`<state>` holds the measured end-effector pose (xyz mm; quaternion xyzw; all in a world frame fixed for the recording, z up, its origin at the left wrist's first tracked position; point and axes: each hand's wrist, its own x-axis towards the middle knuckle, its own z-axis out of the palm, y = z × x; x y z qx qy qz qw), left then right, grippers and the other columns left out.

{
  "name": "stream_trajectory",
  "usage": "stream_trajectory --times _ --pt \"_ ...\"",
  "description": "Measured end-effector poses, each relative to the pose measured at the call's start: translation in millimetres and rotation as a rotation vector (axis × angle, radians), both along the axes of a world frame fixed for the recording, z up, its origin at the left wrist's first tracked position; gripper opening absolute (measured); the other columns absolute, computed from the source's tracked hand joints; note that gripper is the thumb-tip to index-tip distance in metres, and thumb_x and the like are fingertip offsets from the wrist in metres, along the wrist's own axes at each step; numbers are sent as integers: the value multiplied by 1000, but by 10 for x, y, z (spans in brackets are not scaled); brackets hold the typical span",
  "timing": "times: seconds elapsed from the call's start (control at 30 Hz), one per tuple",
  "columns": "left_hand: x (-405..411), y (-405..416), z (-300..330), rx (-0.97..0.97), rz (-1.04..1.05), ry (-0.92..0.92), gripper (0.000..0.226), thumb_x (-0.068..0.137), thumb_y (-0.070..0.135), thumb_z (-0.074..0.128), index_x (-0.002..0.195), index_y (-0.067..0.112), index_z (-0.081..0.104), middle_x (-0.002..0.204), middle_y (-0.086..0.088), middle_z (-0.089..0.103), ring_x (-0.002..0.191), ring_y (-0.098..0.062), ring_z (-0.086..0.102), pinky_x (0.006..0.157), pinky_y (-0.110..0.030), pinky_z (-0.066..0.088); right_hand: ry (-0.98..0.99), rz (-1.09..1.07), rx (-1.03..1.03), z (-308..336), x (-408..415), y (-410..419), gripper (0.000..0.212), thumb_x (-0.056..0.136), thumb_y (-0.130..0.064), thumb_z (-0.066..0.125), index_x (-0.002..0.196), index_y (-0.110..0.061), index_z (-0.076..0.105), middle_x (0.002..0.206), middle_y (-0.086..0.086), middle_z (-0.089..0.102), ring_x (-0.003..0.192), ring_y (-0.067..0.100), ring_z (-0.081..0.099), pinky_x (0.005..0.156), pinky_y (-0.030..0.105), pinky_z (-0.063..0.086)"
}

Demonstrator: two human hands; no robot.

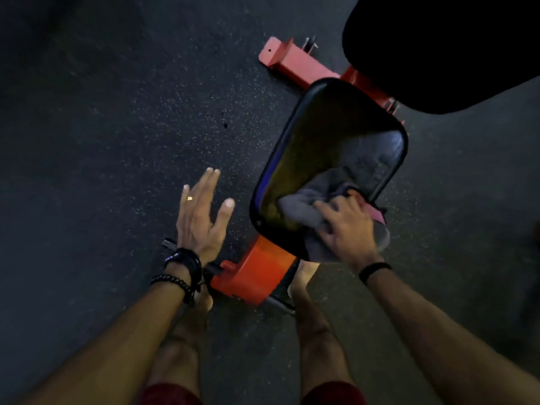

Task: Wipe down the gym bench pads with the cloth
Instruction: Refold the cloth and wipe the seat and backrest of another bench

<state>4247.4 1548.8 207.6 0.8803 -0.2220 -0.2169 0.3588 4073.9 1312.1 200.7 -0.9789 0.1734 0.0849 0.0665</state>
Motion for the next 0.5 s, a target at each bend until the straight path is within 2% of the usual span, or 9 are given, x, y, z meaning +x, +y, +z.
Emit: stream_trajectory --times 0.1,0.13,0.17,0.2,0.23,0.3,0.33,0.4,0.5 --pt "90 377 243 77 0 100 72 92 64 29 152 25 31 159 3 30 145 -9 26 122 -32 4 20 -798 33 143 81 485 45 90 -39 60 129 -17 53 111 20 53 106 42 51 85 50 48" --pt "101 516 347 92 4 137 74 90 65 29 152 25 32 158 3 31 145 -12 28 121 -32 7 50 -1004 120 213 204 765 47 91 -40 59 131 -16 50 117 23 53 110 45 52 88 50 47" --pt "105 662 461 104 12 177 73 90 65 32 151 24 34 157 2 33 144 -14 30 120 -33 10 108 -1104 225 301 348 1037 47 92 -39 58 132 -15 49 122 25 52 113 46 53 91 50 47" --pt "109 821 577 113 21 220 70 91 62 38 150 24 35 156 1 35 143 -16 32 119 -35 15 168 -1078 325 408 514 1280 46 92 -36 59 131 -15 50 125 25 52 116 45 54 93 49 47" --pt "119 989 712 118 42 261 65 93 57 43 149 24 37 155 0 37 142 -18 34 117 -36 21 234 -938 436 520 682 1493 42 91 -33 61 129 -16 53 127 23 55 118 43 55 95 46 48" --pt "129 1425 1016 105 117 282 60 93 52 50 146 25 42 152 1 42 139 -19 39 112 -37 31 386 -532 594 820 1034 1944 35 89 -33 65 122 -22 61 126 13 62 118 34 58 91 39 49" --pt "143 1663 1180 98 163 255 62 90 55 50 144 25 45 149 1 45 137 -19 42 111 -38 34 407 -372 592 978 1220 2172 33 88 -35 66 118 -24 63 122 11 64 115 33 59 87 38 49" --pt "144 2198 1505 95 301 186 68 84 62 46 141 24 50 145 1 49 134 -20 45 110 -41 37 340 -225 567 1307 1590 2665 30 86 -40 67 111 -24 63 114 11 64 109 34 60 80 38 49" --pt "212 3025 1939 60 587 148 66 82 62 47 137 25 51 140 2 52 128 -19 48 106 -42 39 213 -81 582 1840 2069 3410 34 85 -43 67 110 -22 61 110 10 62 105 33 60 78 39 49"
